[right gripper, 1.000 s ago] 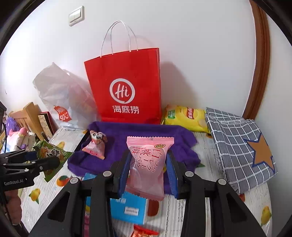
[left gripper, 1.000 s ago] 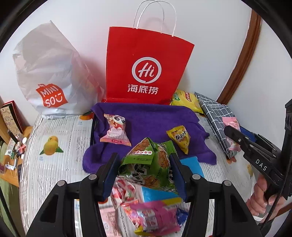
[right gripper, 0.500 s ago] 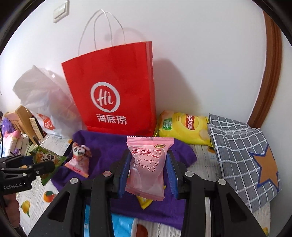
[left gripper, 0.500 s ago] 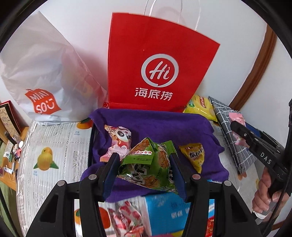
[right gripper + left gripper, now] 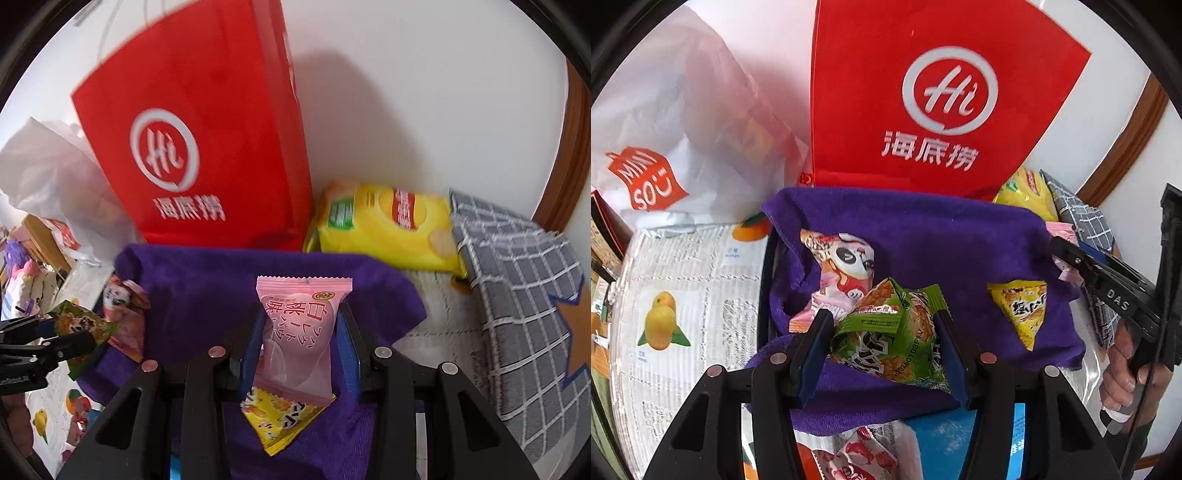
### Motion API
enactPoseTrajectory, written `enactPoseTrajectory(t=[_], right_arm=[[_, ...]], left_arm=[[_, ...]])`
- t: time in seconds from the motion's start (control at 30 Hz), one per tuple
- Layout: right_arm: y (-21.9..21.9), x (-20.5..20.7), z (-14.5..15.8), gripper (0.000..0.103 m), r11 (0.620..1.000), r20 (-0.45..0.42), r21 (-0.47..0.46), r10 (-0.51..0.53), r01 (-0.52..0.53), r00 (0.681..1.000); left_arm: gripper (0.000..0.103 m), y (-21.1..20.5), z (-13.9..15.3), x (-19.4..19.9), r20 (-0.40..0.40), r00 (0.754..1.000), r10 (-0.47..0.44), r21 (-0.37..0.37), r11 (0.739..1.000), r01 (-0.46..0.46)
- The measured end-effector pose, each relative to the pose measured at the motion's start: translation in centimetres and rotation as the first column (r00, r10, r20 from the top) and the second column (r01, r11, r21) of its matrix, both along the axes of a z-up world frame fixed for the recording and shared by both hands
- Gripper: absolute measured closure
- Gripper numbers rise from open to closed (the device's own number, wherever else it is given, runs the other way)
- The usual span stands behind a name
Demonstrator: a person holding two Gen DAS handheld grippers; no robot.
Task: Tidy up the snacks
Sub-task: 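Carry the green bag with the left tool while right tool carries the pink packet over the towel, then open the right tool to drop the pink packet onto the yellow bag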
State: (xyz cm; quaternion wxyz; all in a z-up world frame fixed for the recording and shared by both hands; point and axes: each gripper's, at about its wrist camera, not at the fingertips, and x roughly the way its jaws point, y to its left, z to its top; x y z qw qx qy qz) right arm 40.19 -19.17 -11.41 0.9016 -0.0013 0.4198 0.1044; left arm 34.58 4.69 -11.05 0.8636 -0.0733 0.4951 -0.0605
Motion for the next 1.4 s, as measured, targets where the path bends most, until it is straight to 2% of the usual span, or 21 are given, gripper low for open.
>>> enactPoseTrajectory(t=[0.3, 0.63, 1.1, 1.2, 1.27, 1.4], right_arm=[[0.2, 1.5, -2.9, 0.065, 1.000, -0.086, 0.001, 0.001, -0.001, 0.996], [0.7, 1.7, -3.4, 0.064, 1.000, -0.118, 0.002, 0.028, -0.028, 0.993], [1.3, 1.8, -3.9, 0.063, 0.999, -0.138, -0.016, 0.033, -0.035, 0.990], [1.4, 1.8, -3.9, 0.058, 0.999, -0.139, -0.017, 0.038, -0.041, 0.990], [1.6, 1.7, -3.8, 0.050, 0.999, -0.136, -0.025, 0.039, -0.043, 0.990], [1.7, 1.4, -3.6, 0.050, 0.998, -0.127, -0.030, 0.044, -0.048, 0.991]], left_arm=[[0.049, -0.5, -2.1, 0.8, -0.056, 0.998, -0.007, 0.013, 1.000, 0.008], [0.049, -1.4, -3.2, 1.5, -0.101, 0.995, -0.013, 0.060, 0.998, 0.019], [0.048, -2.0, -4.3, 2.1, -0.139, 0.990, -0.014, 0.068, 0.997, 0.024], [0.048, -1.9, -4.4, 2.1, -0.143, 0.990, -0.014, 0.069, 0.997, 0.024], [0.048, -1.8, -4.5, 2.1, -0.145, 0.989, -0.012, 0.069, 0.997, 0.022], [0.048, -1.8, -4.4, 2.0, -0.142, 0.990, -0.014, 0.069, 0.997, 0.024]])
